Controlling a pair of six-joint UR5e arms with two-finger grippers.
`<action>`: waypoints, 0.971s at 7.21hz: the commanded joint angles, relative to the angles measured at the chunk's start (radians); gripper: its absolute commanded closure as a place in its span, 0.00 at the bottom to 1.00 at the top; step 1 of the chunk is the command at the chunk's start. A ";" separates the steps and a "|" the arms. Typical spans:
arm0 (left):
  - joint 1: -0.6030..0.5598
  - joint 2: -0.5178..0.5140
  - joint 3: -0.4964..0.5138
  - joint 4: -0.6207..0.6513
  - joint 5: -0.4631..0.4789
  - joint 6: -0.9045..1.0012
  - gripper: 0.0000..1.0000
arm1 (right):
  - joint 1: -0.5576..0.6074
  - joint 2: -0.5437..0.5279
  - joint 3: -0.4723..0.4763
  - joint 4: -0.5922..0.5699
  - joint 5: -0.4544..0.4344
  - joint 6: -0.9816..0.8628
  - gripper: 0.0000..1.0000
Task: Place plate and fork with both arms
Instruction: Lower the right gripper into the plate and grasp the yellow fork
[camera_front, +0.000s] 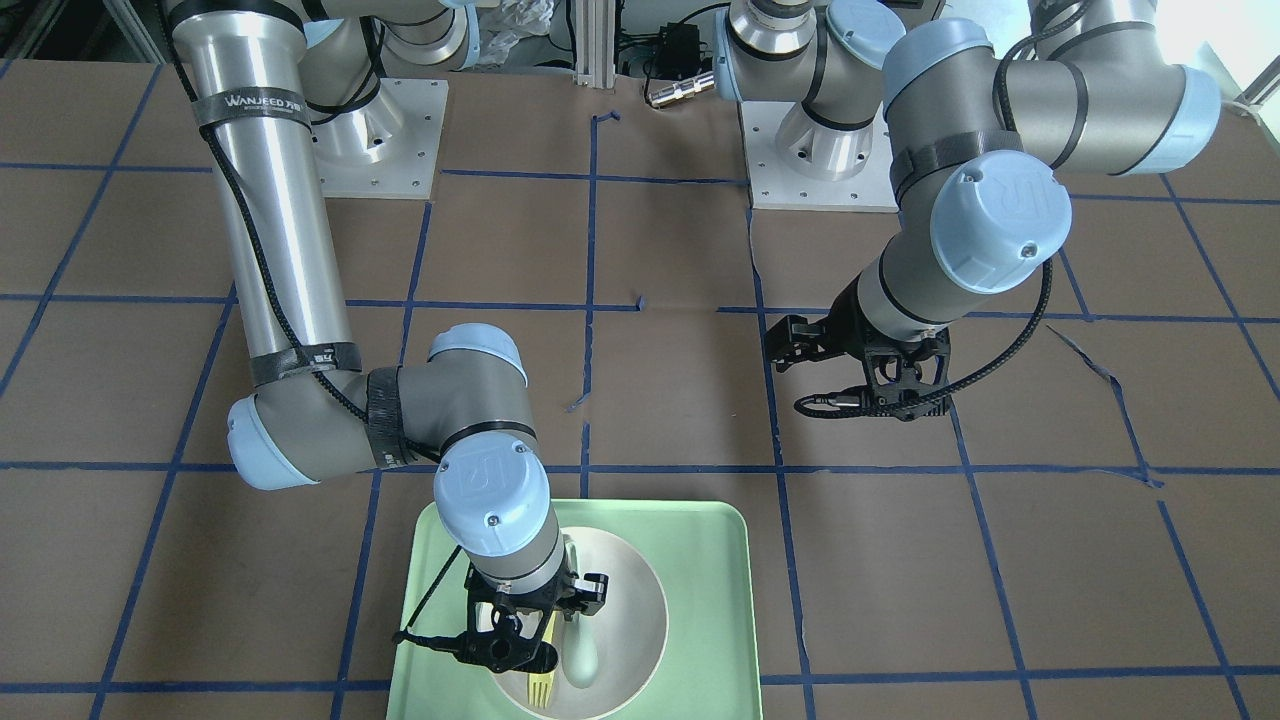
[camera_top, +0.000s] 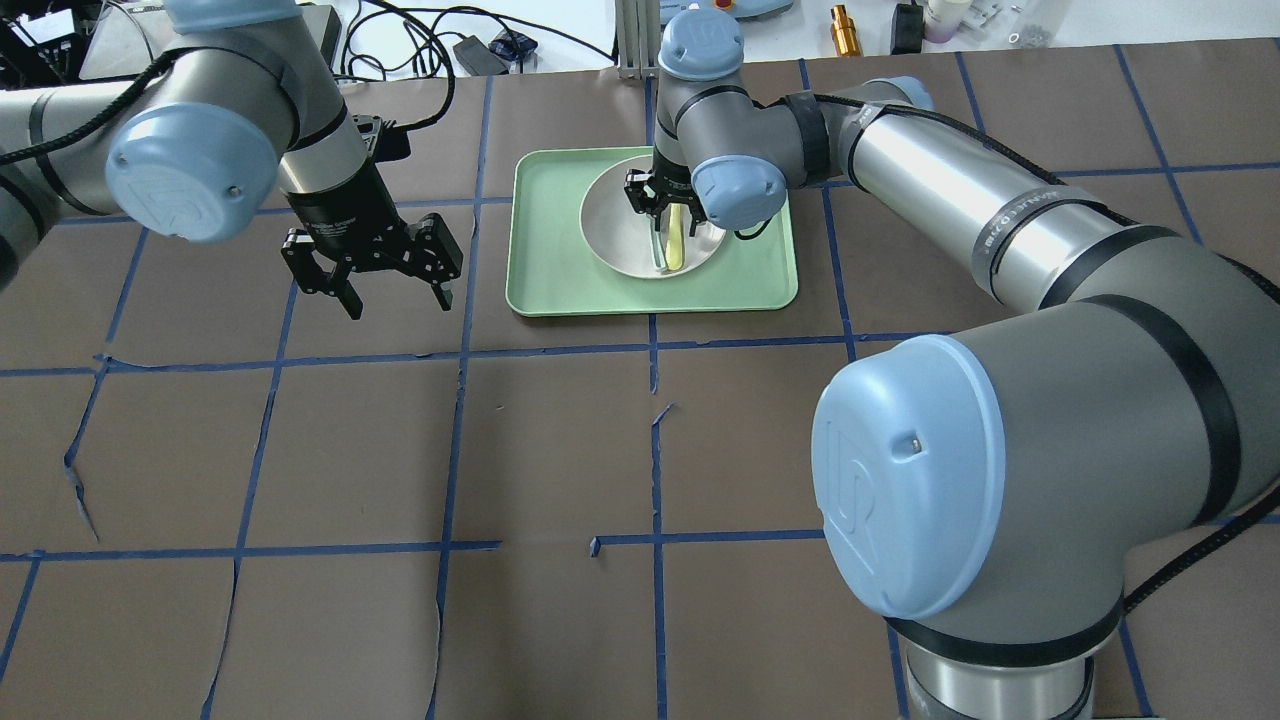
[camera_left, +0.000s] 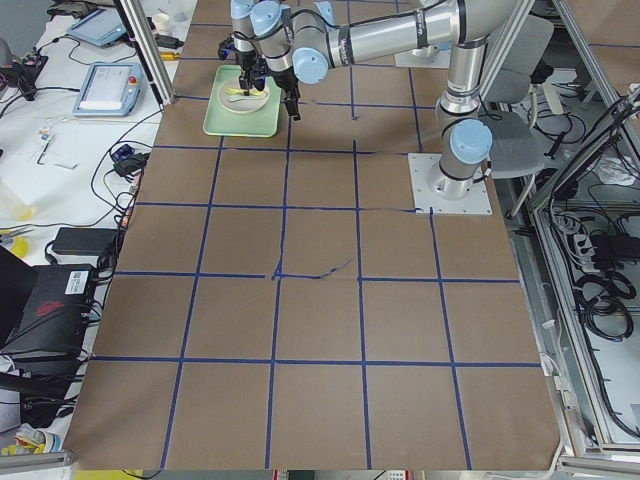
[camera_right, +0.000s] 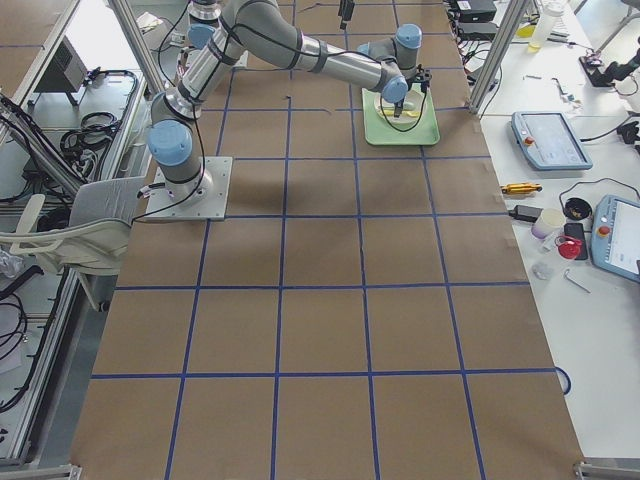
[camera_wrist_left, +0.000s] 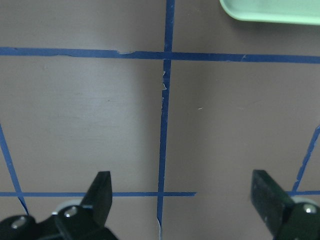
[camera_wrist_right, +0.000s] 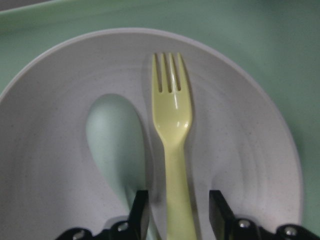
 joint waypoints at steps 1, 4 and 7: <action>0.000 0.000 -0.001 0.000 0.000 0.002 0.00 | 0.001 -0.005 0.000 0.001 -0.023 -0.001 0.47; 0.000 -0.002 -0.001 0.000 0.000 0.002 0.00 | 0.001 0.004 0.005 0.000 -0.024 -0.001 0.47; 0.000 0.000 -0.003 -0.001 -0.001 0.002 0.00 | 0.001 0.007 0.002 0.001 -0.015 0.006 0.85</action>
